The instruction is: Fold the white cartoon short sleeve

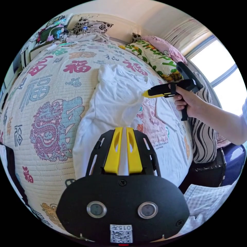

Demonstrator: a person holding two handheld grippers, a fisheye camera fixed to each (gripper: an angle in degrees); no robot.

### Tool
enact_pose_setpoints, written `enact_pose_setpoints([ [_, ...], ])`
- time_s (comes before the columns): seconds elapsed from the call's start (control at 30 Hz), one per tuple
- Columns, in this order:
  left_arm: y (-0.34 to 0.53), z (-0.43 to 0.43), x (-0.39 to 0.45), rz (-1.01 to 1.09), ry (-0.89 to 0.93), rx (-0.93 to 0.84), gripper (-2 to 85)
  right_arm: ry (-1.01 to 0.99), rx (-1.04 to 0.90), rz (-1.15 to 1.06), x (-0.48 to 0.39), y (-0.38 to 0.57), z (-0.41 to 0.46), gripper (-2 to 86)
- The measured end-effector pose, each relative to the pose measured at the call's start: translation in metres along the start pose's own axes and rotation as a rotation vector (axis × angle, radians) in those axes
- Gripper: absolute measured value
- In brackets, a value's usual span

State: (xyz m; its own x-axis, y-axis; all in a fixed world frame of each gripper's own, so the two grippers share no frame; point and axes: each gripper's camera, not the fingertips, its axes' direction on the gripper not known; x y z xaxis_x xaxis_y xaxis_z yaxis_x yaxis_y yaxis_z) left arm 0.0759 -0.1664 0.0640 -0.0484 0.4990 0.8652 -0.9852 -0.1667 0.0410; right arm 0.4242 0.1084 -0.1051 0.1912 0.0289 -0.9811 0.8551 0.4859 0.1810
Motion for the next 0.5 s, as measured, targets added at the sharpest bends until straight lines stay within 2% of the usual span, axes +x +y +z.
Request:
enact_pose_setpoints([
  [0.13, -0.011, -0.001, 0.014, 0.017, 0.022, 0.001, 1.2, 0.085, 0.062, 0.099, 0.023, 0.016, -0.021, 6.0],
  [0.27, -0.048, 0.005, 0.021, 0.038, -0.021, 0.078, 1.6, 0.005, 0.178, -0.030, 0.019, 0.016, -0.042, 4.4],
  [0.43, -0.085, 0.071, 0.026, 0.107, -0.009, -0.088, 1.6, -0.001, -0.027, -0.096, 0.024, 0.007, -0.011, 1.4],
  [0.5, -0.087, 0.091, 0.032, 0.148, -0.021, -0.177, 1.6, -0.010, -0.042, -0.110, 0.031, 0.013, -0.012, 0.8],
])
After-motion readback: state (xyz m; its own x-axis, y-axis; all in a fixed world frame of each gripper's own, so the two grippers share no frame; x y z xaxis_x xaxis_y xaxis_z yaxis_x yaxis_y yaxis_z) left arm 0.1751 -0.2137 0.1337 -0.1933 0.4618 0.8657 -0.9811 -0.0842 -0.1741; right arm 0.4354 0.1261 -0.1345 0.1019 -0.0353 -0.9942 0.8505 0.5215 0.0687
